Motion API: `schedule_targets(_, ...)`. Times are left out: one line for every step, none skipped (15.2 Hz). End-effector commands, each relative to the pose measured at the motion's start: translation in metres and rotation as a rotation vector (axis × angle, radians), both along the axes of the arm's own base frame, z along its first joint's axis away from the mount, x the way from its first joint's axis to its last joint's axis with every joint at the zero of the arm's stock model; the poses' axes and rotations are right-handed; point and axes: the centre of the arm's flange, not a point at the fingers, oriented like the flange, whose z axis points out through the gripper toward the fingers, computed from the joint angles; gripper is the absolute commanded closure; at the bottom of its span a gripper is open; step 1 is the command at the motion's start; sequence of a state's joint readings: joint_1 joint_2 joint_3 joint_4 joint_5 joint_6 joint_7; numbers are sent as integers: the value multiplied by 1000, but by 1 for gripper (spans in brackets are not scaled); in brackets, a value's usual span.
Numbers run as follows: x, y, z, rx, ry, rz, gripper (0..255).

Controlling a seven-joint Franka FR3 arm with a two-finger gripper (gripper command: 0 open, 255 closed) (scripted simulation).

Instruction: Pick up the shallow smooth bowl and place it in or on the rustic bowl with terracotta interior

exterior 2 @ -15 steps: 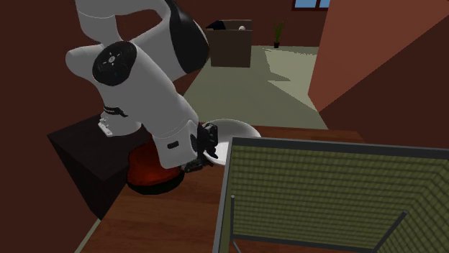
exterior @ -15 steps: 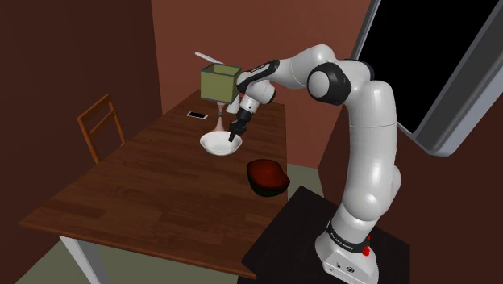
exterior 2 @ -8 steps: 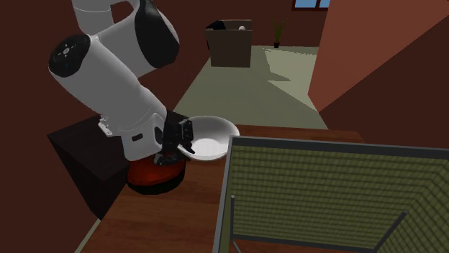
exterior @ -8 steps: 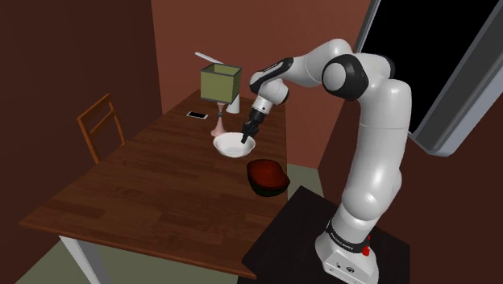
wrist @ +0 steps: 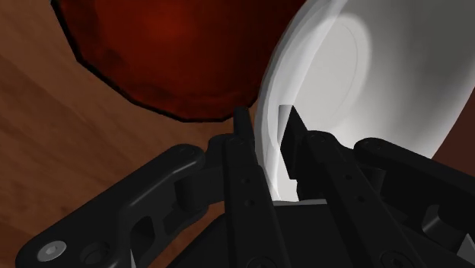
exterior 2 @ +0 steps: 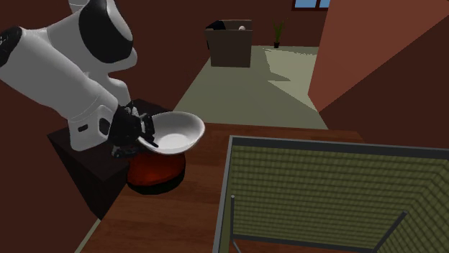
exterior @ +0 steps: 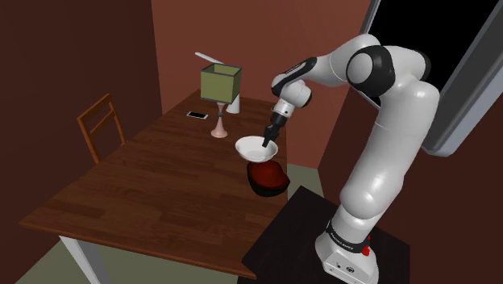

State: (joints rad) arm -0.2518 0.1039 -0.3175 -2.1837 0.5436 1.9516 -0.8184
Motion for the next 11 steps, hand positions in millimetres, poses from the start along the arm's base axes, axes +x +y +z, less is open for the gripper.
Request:
schedule_targets(-23, -10, 2, 0, 0, 1, 255)
schedule_targets(-35, -16, 3, 0, 0, 1, 255)
schedule_targets(-47, -21, 3, 0, 0, 1, 255)
schedule_targets(-59, -26, 4, 0, 0, 1, 255)
schedule_targets(-67, -30, 4, 0, 0, 1, 255)
schedule_targets(-67, -30, -1, 0, 0, 1, 255)
schedule_targets(-67, -30, -7, 0, 0, 1, 255)
schedule_targets(-67, -30, -12, 0, 0, 1, 255)
schedule_targets(-67, -30, -17, 0, 0, 1, 255)
schedule_targets(-67, -30, -22, 0, 0, 1, 255)
schedule_targets(-67, -30, -28, 0, 0, 1, 255)
